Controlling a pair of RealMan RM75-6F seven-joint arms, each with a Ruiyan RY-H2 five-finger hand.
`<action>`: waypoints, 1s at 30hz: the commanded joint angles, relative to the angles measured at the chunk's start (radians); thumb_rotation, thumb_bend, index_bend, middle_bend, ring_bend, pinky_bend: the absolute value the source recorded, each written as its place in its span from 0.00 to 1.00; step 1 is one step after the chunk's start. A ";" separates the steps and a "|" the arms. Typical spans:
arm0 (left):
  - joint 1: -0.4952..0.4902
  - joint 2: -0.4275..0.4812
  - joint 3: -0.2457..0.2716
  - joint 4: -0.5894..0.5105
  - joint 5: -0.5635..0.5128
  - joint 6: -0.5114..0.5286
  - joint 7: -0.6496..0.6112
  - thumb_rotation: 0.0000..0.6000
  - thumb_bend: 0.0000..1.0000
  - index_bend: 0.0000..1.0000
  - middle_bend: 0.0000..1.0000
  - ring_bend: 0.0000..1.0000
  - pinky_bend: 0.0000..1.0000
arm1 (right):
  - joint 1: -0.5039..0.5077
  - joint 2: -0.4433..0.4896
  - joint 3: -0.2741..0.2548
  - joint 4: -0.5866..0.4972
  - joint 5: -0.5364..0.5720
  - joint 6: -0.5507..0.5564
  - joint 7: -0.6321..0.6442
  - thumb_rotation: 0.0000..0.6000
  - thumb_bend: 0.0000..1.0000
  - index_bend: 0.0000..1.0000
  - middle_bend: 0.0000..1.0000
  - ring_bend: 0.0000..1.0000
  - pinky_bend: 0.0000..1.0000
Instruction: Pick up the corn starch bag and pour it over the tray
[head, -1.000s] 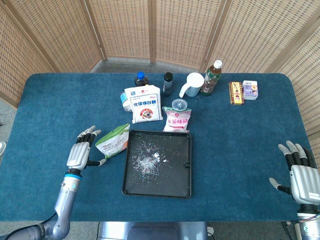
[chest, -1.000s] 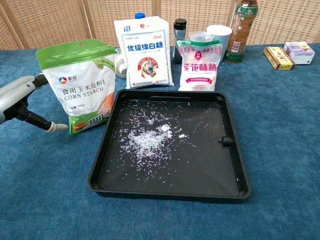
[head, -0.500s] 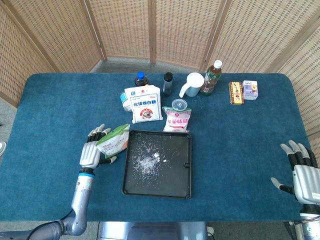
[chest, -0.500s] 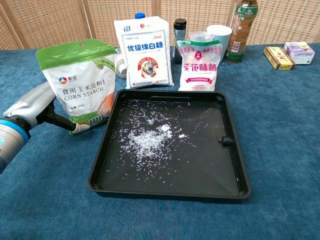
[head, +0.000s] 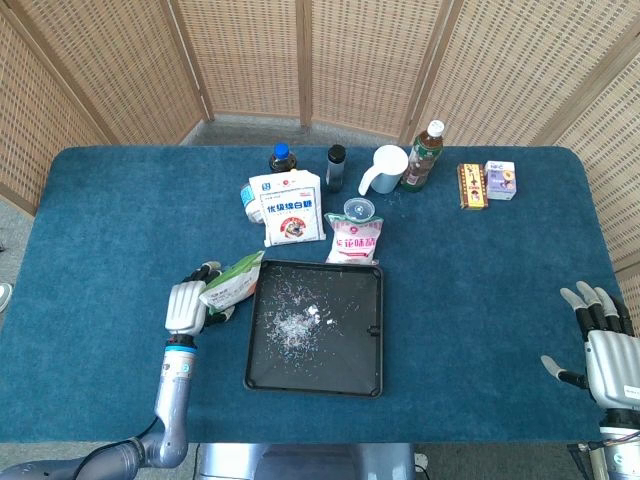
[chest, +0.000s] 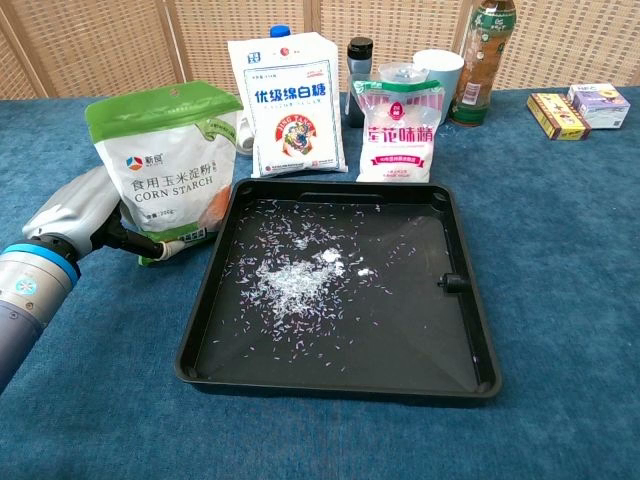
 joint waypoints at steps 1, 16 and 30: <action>-0.001 -0.017 0.000 0.022 0.009 0.018 0.000 1.00 0.32 0.60 0.43 0.49 0.55 | 0.000 0.000 0.001 0.001 0.001 0.001 0.002 1.00 0.10 0.13 0.07 0.02 0.04; 0.025 0.141 0.070 -0.024 0.157 0.092 -0.110 1.00 0.35 0.69 0.53 0.58 0.61 | 0.001 -0.003 -0.003 0.001 -0.006 -0.002 -0.003 1.00 0.10 0.13 0.07 0.02 0.04; -0.064 0.588 0.215 -0.264 0.508 0.056 -0.038 1.00 0.37 0.71 0.55 0.59 0.61 | 0.002 -0.007 -0.009 -0.012 -0.013 -0.002 -0.019 1.00 0.10 0.13 0.07 0.02 0.04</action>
